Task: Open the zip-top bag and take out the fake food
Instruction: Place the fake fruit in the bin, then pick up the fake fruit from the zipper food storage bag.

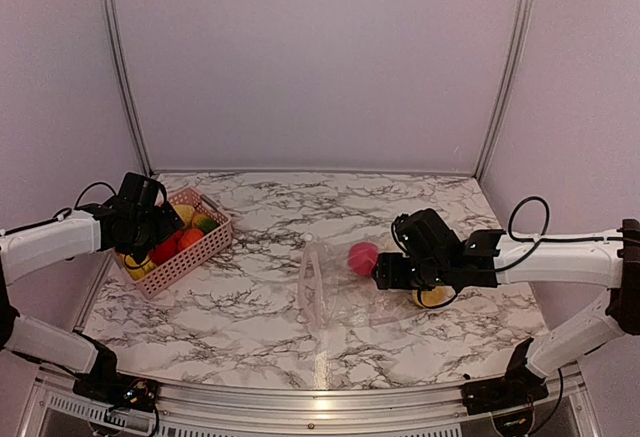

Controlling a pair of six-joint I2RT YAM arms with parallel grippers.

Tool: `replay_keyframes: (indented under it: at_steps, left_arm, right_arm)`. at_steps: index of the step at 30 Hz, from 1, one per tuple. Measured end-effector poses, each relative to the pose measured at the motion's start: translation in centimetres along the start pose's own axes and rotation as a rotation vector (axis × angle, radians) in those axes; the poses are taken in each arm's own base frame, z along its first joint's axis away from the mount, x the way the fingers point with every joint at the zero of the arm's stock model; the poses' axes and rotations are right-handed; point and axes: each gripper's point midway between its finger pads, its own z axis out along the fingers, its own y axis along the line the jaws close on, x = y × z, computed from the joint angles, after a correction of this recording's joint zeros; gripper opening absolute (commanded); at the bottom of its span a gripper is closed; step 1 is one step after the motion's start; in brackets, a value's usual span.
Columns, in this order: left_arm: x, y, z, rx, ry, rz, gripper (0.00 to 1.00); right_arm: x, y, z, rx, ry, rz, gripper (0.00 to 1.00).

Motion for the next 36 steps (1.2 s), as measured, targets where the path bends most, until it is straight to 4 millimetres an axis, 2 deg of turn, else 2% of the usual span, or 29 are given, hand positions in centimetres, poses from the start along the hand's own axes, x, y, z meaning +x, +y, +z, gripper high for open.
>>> replay_keyframes:
  at_steps: [8, 12, 15, 20, 27, 33, 36]
  left_arm:
    - [-1.9, -1.5, -2.6, 0.064, -0.05, 0.013, 0.99]
    - [-1.4, -2.6, -3.2, 0.09, -0.042, 0.046, 0.99]
    - [-0.1, -4.6, -3.8, 0.136, -0.018, 0.097, 0.99]
    - [4.2, -8.3, -4.2, 0.208, 0.06, 0.204, 0.99]
    - [12.7, -11.9, -3.1, 0.263, 0.218, 0.347, 0.99]
    - [19.6, -16.0, -3.6, 0.345, 0.33, 0.448, 0.98]
    - [22.3, -18.2, -4.1, 0.39, 0.369, 0.48, 0.97]
  right_arm:
    - [-0.3, 0.1, -0.1, 0.002, -0.006, 0.0, 0.74]
    - [-0.3, -0.1, -0.1, 0.011, -0.009, -0.002, 0.74]
    - [-0.7, -0.3, -0.3, 0.021, -0.017, 0.0, 0.74]
    - [-1.6, -1.0, -0.7, 0.037, -0.039, 0.009, 0.74]
    - [-2.9, -2.1, -1.2, 0.063, -0.064, 0.023, 0.65]
    - [-5.7, -2.3, -1.1, 0.06, -0.097, 0.037, 0.61]
    - [-7.1, -2.4, -0.6, 0.063, -0.111, 0.043, 0.6]
